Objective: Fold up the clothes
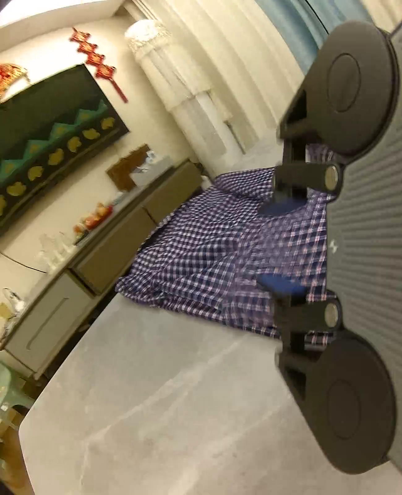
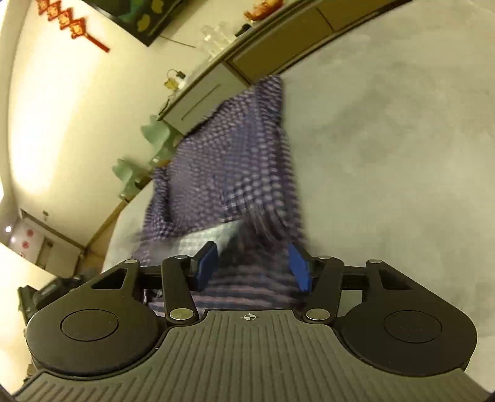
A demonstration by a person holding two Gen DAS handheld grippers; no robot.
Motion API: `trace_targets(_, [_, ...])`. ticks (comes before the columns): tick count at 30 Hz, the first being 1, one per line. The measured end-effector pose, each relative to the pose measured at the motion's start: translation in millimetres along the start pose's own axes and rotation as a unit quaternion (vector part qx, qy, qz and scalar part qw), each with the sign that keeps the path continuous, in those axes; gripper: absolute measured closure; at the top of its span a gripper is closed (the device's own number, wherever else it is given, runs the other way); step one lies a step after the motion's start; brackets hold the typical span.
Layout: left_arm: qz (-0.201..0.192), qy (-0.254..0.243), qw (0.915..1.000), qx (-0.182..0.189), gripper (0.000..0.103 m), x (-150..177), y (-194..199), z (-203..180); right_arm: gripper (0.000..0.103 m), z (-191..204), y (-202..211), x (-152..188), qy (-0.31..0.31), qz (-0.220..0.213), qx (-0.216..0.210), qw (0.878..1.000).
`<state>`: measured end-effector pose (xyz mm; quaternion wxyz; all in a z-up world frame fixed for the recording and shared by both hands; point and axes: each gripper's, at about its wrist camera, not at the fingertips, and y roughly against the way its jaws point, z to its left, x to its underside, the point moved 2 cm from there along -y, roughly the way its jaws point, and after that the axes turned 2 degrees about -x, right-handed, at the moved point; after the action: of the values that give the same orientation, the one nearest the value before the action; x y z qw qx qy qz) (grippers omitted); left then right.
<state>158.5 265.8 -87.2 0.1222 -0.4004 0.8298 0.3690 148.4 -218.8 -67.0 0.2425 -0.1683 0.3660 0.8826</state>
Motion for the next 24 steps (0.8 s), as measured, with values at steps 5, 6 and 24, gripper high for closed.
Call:
trace_targets(5, [-0.002, -0.020, 0.9993, -0.031, 0.041, 8.4, -0.2, -0.3, 0.040, -4.5, 22.5, 5.0, 0.010, 0.002, -0.018, 1.000])
trace_targets(6, [0.001, -0.021, 0.9989, -0.042, 0.041, 11.8, 1.5, 2.3, 0.036, -1.2, 26.9, 6.6, 0.021, 0.004, -0.017, 1.000])
trace_targets(24, [0.012, -0.110, 0.9872, -0.114, 0.094, 93.2, 38.2, -0.7, 0.091, 36.3, 29.2, 39.0, 0.213, 0.051, 0.047, 0.975])
